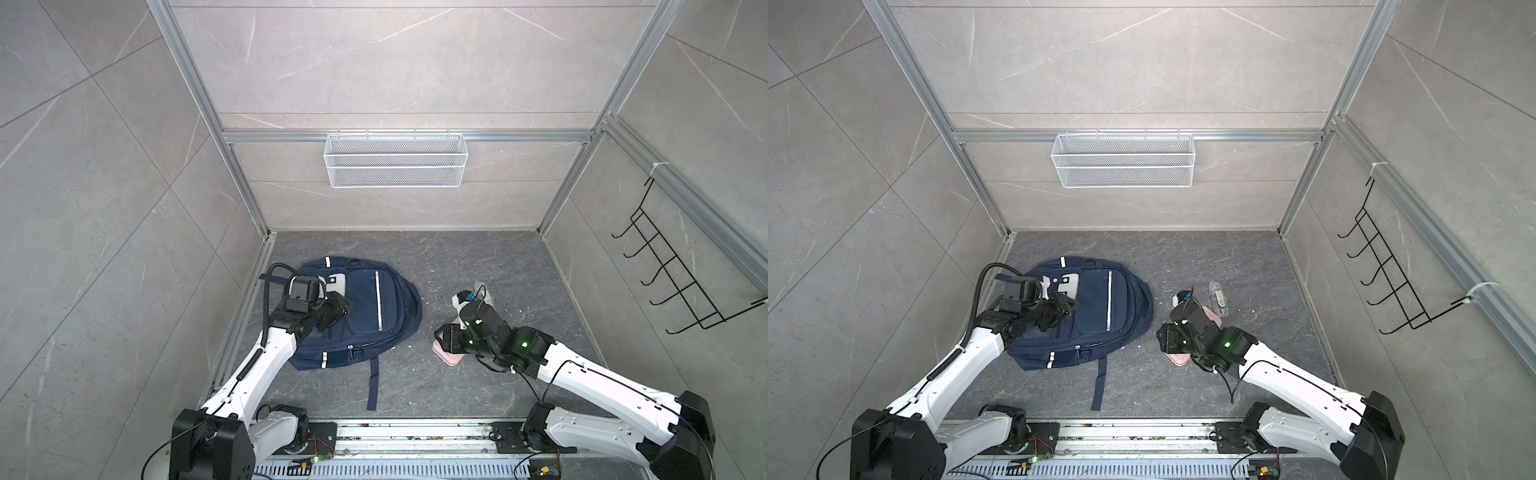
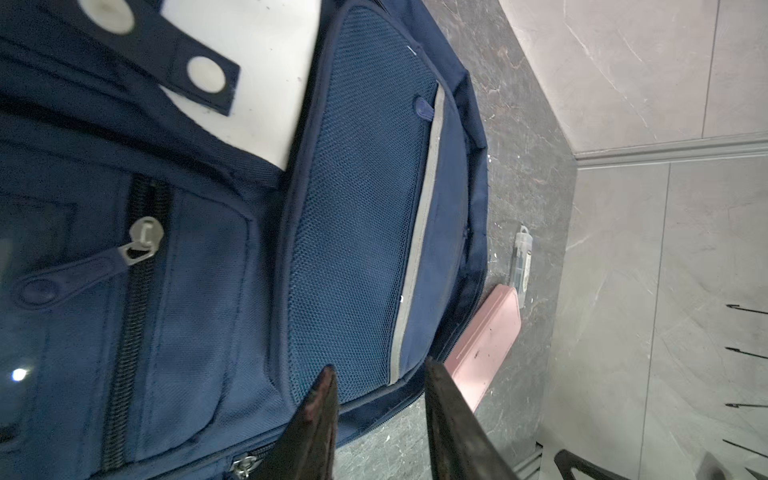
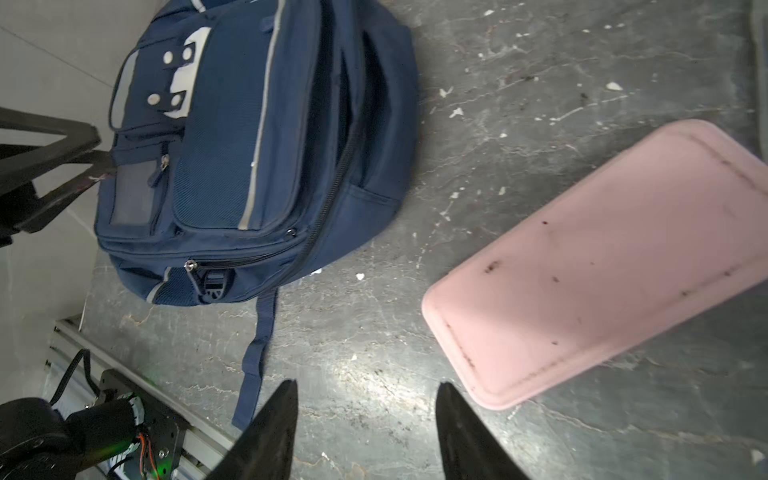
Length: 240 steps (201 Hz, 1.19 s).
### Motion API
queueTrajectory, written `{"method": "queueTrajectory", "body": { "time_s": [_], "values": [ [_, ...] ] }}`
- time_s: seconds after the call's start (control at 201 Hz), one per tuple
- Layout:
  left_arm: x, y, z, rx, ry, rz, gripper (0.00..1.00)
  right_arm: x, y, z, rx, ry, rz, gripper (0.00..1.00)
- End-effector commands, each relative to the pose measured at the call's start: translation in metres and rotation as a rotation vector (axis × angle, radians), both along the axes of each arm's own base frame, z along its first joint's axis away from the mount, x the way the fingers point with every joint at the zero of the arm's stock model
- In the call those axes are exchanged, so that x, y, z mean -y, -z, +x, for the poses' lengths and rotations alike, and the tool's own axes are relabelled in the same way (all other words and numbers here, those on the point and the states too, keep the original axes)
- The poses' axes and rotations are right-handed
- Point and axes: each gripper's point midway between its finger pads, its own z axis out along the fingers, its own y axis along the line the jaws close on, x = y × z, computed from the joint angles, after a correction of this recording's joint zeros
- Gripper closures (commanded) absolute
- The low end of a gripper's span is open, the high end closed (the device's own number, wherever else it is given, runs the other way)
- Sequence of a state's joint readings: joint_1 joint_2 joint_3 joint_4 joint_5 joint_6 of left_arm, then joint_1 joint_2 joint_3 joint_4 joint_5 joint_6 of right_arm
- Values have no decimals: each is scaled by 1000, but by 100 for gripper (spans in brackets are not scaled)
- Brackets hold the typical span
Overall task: Pack the student bag
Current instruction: 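Release the zipper and move right gripper to pink case while left holds bag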
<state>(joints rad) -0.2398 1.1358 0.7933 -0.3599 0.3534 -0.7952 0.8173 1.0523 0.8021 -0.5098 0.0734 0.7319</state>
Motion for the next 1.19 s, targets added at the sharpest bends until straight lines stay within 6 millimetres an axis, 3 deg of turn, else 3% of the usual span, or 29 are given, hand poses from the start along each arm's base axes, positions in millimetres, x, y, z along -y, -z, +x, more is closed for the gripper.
{"method": "queueTrajectory", "body": {
  "time_s": [0.0, 0.179, 0.373, 0.508, 0.692, 0.866, 1.19],
  "values": [
    [29, -26, 3, 71, 129, -60, 62, 24, 12, -3, -34, 73, -15, 45],
    [76, -27, -3, 96, 294, -52, 62, 51, 21, -2, -62, 170, 27, 45],
    [144, -21, -12, 113, 510, -33, 62, 72, 30, -4, -100, 248, 96, 45],
    [188, -7, -17, 103, 616, 18, 61, 83, 40, -4, -138, 290, 139, 39],
    [233, 20, -19, 77, 703, 145, 61, 91, 55, -5, -192, 320, 202, 34],
    [257, 44, -17, 47, 729, 200, 61, 93, 75, -2, -260, 328, 290, 34],
    [281, 77, -13, -14, 765, 193, 58, 96, 108, 11, -333, 368, 366, 34]
  ]
}}
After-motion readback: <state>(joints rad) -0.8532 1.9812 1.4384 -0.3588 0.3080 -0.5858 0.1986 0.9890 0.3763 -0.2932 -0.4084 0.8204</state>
